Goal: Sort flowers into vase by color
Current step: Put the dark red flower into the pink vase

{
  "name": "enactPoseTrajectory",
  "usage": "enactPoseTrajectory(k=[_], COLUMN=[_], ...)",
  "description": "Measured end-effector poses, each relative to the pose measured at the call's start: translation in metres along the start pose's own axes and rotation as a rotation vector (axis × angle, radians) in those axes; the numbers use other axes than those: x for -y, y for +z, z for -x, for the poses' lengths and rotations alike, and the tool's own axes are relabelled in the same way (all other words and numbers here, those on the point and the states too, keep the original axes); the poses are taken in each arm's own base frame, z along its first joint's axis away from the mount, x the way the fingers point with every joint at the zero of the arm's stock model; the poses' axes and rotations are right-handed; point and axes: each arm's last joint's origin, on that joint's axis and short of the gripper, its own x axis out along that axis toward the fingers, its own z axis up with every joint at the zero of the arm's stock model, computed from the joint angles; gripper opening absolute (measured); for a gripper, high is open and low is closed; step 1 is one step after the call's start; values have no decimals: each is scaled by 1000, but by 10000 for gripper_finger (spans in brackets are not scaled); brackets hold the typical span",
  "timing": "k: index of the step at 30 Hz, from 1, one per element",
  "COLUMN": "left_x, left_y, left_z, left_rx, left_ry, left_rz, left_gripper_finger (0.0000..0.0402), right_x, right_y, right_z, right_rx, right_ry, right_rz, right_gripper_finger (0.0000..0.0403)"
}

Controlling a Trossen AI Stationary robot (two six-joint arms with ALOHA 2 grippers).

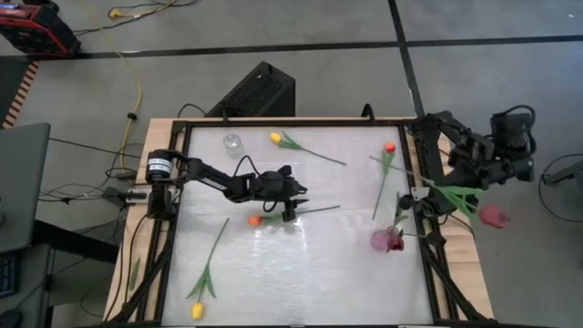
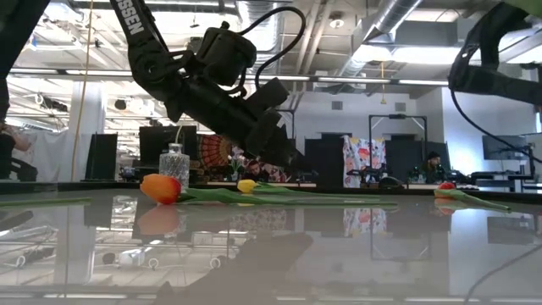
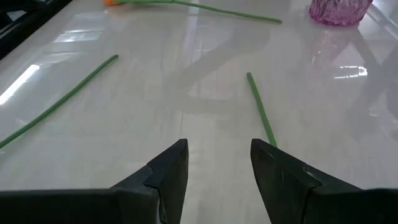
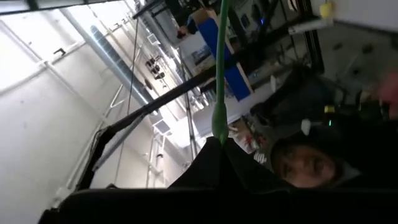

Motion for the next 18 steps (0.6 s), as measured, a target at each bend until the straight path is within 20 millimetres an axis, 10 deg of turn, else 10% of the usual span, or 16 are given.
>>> enactPoseTrajectory(k=[18], left_x=[1], left_y=[0], left_z=[0], left_rx=[5], left_ry=[-25], left_rz=[10], left_gripper_finger=[164], right_x=[34], right_y=[-35], right_z=[0], right_rx=[-6], right_ry=[1], right_rz=[-287], right_gripper_finger=[21])
